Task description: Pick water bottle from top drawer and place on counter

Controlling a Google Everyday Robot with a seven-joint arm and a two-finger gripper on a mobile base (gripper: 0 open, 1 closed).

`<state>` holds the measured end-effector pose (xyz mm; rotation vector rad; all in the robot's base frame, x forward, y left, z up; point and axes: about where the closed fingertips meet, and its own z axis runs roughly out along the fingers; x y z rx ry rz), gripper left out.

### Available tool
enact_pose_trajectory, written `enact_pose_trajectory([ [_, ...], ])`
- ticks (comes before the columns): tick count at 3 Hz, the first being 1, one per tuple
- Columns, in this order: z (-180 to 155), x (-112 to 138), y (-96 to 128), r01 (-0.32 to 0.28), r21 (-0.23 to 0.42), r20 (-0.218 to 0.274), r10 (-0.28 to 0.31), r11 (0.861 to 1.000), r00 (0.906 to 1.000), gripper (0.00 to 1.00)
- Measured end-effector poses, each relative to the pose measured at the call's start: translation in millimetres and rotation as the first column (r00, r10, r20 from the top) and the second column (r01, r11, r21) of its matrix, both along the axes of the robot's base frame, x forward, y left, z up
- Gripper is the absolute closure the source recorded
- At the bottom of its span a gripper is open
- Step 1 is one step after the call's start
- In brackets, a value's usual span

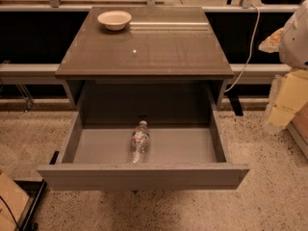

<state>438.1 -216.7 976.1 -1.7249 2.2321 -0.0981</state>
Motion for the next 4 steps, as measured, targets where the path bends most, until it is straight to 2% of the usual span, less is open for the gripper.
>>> enact_pose_trajectory([
  [1, 0, 0, 0, 0.001, 0.001, 0.002, -0.001, 1.0, 1.0, 0.0],
  [2, -11, 11, 2, 0.065, 0.037, 0.0, -0.065, 0.997, 0.9979, 0.0],
  [3, -38, 31, 8, 0.191, 0.107, -0.02, -0.19, 0.976, 0.9816, 0.0],
  [4, -36, 33, 9, 0.222, 0.119, -0.019, -0.221, 0.968, 0.975, 0.0],
])
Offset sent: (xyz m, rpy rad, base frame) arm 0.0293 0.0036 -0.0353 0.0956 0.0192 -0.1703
